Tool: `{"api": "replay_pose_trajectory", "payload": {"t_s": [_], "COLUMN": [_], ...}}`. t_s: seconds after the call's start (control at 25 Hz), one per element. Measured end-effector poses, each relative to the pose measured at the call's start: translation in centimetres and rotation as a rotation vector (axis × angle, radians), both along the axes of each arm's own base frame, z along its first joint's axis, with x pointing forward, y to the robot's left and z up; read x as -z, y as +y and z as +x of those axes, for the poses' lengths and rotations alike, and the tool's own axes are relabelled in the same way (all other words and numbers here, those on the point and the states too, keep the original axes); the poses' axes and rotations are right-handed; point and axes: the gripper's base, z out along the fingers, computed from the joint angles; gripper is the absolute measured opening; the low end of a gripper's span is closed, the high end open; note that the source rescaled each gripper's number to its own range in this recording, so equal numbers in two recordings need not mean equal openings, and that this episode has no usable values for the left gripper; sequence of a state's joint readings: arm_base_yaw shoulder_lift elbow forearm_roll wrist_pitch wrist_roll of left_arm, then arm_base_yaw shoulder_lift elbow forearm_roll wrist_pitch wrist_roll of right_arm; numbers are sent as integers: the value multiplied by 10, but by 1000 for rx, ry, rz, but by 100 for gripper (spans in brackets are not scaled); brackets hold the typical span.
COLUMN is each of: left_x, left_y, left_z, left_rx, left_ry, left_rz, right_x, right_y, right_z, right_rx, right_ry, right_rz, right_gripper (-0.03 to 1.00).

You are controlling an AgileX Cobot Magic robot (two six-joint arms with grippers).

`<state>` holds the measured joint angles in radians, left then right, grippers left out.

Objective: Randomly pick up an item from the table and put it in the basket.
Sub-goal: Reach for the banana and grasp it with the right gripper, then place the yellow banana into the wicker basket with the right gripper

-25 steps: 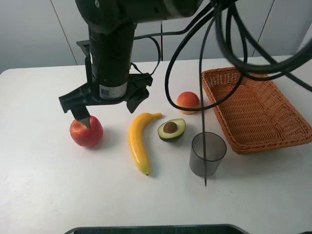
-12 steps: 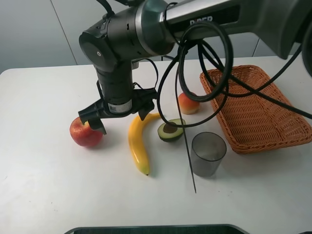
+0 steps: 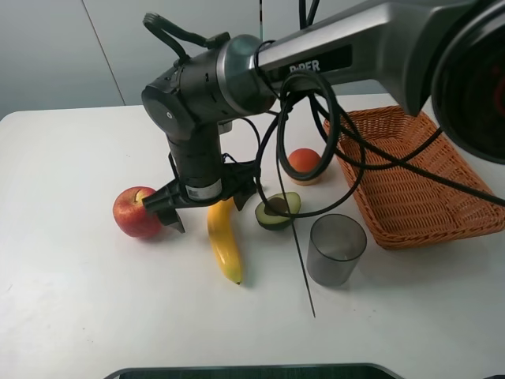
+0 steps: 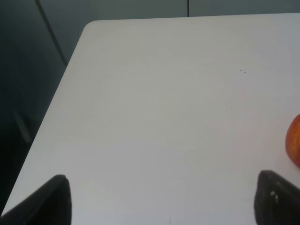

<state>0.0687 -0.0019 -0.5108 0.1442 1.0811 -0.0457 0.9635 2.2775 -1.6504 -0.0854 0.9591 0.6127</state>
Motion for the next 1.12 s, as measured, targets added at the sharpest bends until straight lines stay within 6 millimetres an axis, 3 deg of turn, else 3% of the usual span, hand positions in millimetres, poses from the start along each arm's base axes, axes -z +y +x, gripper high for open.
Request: {"api": "replay_pose_trajectory", "payload": {"t_s": [0.24,0.6,0.64,0.72,0.76,0.84,0.88,1.12], "left_x": [0,0,0,0,0,0,0,0], "left_y": [0,0,0,0,0,0,0,0], "left_z": [0,0,0,0,0,0,0,0], "left_rx": [0,-1,-1,-1,-1,-1,-1,-1], "left_ry": [0,0,0,0,0,0,0,0], "left_rz": [0,-2,-2,-2,-2,-2,-2,-2], "right_x": [3,26,27,27,27,27,27,27], "right_y": [-5,-7,-7,-7,-7,-7,-7,-7], "right_z": [6,7,6,6,6,6,6,6], "right_rx": [19,29,27,25,23,18,16,18], "right_ry": [5,49,50,50,50,50,50,50], "right_rz": [-5,-39,-40,-41,-41,-41,-41,-41], "right_gripper": [90,81,77,61,45,0,4,3]}}
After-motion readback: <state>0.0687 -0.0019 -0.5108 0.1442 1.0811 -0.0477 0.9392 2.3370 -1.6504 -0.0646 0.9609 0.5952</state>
